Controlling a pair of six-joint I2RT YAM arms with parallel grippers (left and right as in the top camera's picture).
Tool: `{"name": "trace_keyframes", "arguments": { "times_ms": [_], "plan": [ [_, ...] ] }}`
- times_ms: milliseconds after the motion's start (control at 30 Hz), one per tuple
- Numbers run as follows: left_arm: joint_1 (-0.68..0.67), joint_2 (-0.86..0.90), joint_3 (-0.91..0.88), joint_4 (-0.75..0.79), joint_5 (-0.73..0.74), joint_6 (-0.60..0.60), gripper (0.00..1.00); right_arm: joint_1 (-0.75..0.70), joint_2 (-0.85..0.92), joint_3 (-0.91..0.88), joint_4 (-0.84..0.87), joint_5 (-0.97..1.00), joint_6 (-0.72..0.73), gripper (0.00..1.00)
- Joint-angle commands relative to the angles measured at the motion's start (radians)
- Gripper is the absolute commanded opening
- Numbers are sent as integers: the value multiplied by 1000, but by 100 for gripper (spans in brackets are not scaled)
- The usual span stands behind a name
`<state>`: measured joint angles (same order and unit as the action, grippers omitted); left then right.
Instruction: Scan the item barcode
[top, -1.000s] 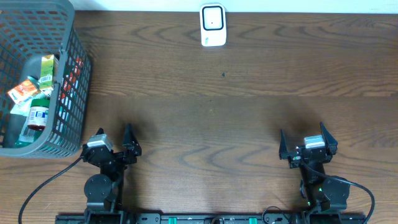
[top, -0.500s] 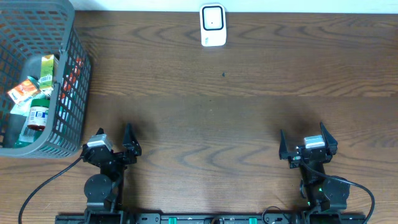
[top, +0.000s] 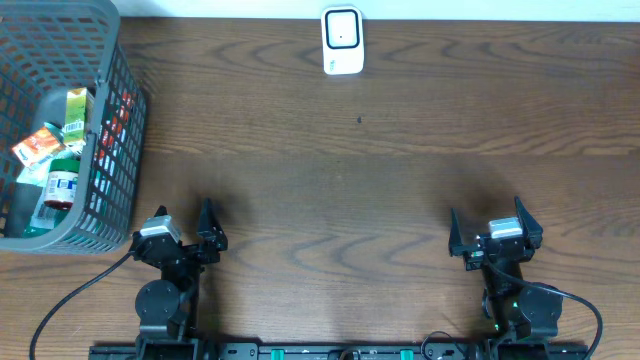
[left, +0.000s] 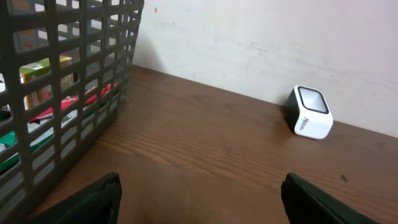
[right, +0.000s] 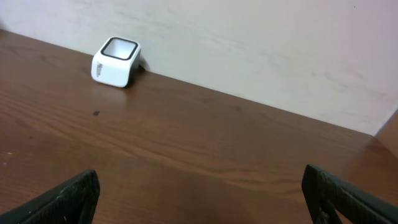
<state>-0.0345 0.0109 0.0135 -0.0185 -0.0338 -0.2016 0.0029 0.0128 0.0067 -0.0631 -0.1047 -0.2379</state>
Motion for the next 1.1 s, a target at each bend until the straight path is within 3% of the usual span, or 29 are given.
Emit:
{"name": "trace_keyframes", "arguments": {
  "times_ms": [0,800,933,1067],
  "plan": [
    [4,-7,-10,-48,-45,20,83,-5,2,-1,-3,-5,13,99],
    [4,-7,-8,-48,-37,20,83,-5,2,-1,-3,-5,13,99],
    [4,-7,13,-55,53,16,83,-5,2,-1,-3,-5,13,99],
    [4,-1,101,-157,118,-41,83,-5,2,-1,-3,-5,13,99]
  ]
}}
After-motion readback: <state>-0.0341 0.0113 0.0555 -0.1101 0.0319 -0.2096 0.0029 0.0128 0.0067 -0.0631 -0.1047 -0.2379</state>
